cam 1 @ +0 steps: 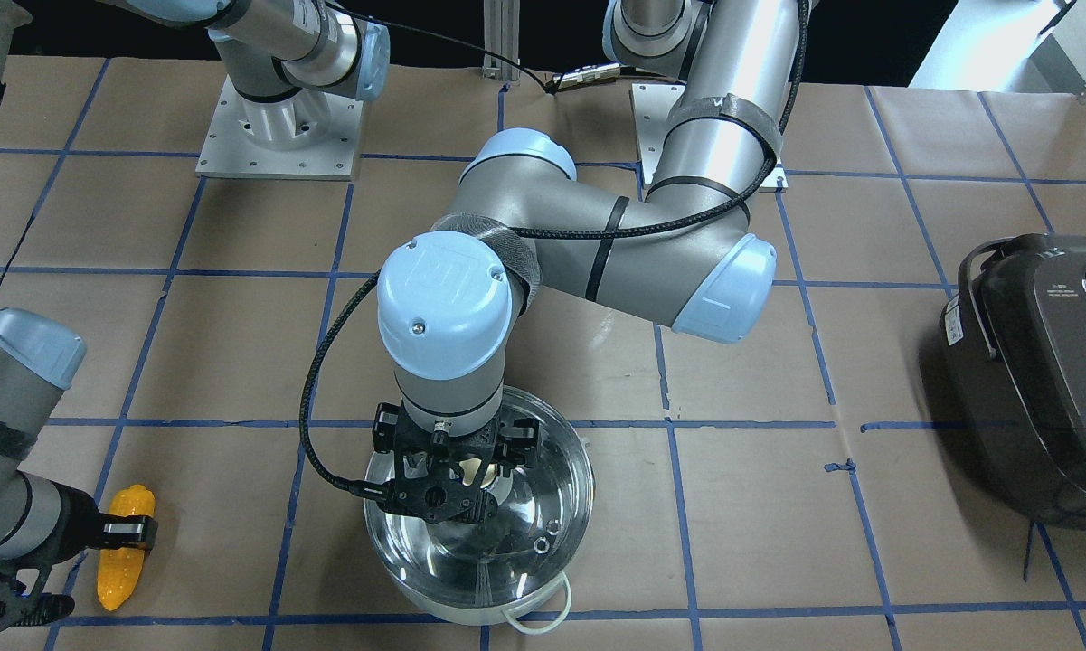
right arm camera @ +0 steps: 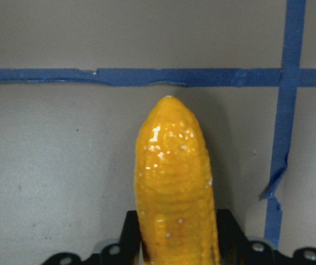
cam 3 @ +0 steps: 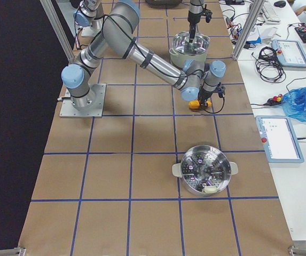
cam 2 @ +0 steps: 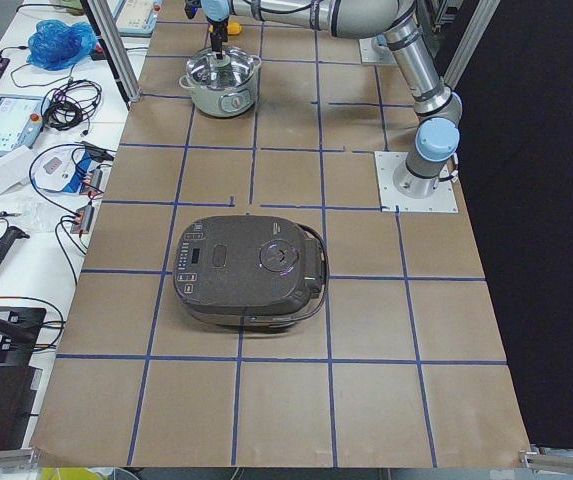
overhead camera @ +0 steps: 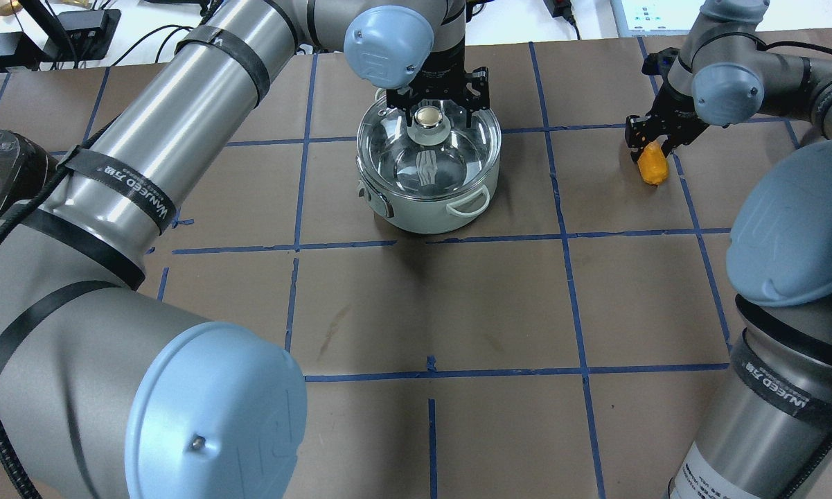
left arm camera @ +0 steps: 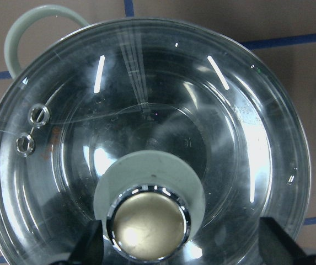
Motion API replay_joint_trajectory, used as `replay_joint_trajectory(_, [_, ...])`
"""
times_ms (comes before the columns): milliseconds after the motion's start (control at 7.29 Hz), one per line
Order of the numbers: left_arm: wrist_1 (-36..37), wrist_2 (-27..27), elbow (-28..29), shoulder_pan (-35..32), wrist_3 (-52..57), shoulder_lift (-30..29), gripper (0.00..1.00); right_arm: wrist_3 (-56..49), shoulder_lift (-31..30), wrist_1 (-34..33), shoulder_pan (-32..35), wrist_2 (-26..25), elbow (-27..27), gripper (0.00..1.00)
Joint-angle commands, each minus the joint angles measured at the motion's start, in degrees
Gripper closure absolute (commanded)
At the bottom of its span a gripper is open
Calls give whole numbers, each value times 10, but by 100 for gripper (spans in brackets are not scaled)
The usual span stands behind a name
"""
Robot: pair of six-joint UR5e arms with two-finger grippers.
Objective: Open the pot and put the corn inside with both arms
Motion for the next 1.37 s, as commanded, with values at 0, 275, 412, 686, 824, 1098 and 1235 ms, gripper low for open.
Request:
replay_joint_trajectory(0, [4, 3, -6, 0, 20, 2, 64, 2, -13, 25, 0, 0, -10, 92])
replay_joint_trajectory(275, [4, 5, -6, 0, 32, 3, 98, -1, -92, 109, 0, -2, -16, 92])
replay_joint_trajectory(412, [2, 11, 0, 1, 37, 10, 98, 0, -140, 150, 0, -2, -15, 92])
replay_joint_trajectory(686, [-38, 25, 10, 24, 56, 52, 98, 5, -205, 160, 27, 2, 2, 92])
replay_joint_trajectory(824, [-71, 23, 8, 69, 108, 84, 98, 29, -218, 152, 55, 2, 14, 92])
replay_joint_trajectory(1098, [-80, 25, -17, 164, 224, 97, 98, 98, -210, 138, 118, 44, -2, 92])
replay_joint_trajectory(1235, [-68, 19, -49, 203, 229, 90, 98, 140, -180, 134, 155, 59, -24, 92])
